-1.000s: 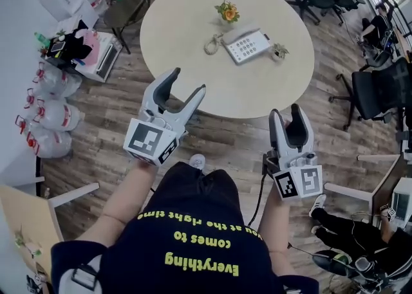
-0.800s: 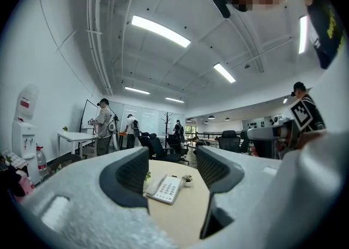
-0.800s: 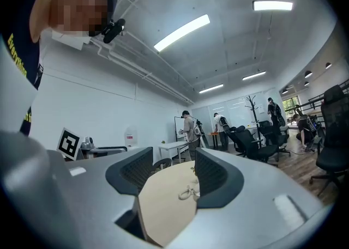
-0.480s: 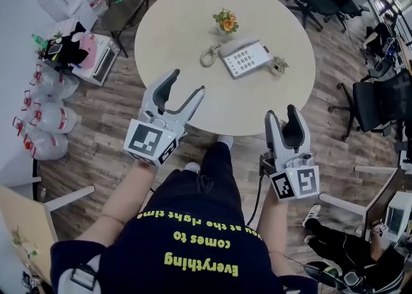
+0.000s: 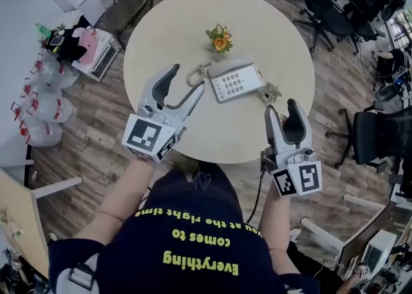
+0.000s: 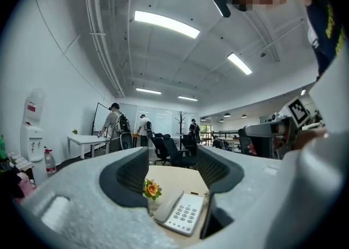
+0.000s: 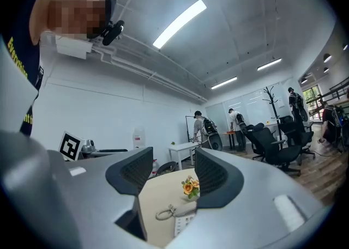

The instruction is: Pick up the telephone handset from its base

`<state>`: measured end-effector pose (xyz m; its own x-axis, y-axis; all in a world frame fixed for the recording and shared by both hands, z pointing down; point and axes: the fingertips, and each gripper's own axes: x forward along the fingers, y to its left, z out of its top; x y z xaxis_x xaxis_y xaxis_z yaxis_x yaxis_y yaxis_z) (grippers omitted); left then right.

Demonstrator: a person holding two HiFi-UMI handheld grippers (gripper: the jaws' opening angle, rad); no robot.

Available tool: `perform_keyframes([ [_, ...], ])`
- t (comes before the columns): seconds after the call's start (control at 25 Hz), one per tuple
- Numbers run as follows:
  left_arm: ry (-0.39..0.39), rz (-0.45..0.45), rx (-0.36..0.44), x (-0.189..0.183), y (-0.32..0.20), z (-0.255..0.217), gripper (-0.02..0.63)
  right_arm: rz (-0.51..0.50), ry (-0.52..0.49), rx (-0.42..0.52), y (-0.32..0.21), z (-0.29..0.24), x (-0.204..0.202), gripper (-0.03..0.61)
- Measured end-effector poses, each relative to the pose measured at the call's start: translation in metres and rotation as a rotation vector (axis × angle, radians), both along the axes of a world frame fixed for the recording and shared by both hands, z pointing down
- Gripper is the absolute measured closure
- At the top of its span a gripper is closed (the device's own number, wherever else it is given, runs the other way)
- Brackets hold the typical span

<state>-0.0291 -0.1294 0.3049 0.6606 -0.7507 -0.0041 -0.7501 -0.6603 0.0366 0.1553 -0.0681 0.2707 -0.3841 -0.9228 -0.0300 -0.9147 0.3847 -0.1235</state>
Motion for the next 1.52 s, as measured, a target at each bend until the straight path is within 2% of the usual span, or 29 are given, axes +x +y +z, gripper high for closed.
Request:
perform_keyframes([
  [0.28, -0.022, -0.052, -0.007, 0.035, -0.035, 0.001, 0.334, -0.056, -0.016, -0.017, -0.045, 0.01, 0.04, 0.339],
  [0.52, -0.015, -0.063, -0.021, 0.043, -0.049, 0.002, 0.334, -0.073, -0.038, -0.055, -0.061, 0.021, 0.044, 0.339],
  [0.88, -0.025, -0.004, -0.059, 0.046, -0.071, 0.014, 0.334, 0.002, -0.049, -0.051, -0.081, 0.019, 0.043, 0.339],
  [1.08, -0.024, 0.019, -0.069, 0.048, -0.085, 0.025, 0.334, 0.094, -0.076, -0.028, -0.089, 0.024, 0.054, 0.35],
  [1.36, -0.037, 0.056, -0.113, 0.055, -0.105, 0.054, 0.334, 0.137, -0.103, -0.102, -0.097, 0.057, 0.056, 0.347],
  [1.52, -0.052, 0.086, -0.153, 0.066, -0.118, 0.078, 0.362, 0.147, -0.12, -0.143, -0.104, 0.077, 0.059, 0.347],
])
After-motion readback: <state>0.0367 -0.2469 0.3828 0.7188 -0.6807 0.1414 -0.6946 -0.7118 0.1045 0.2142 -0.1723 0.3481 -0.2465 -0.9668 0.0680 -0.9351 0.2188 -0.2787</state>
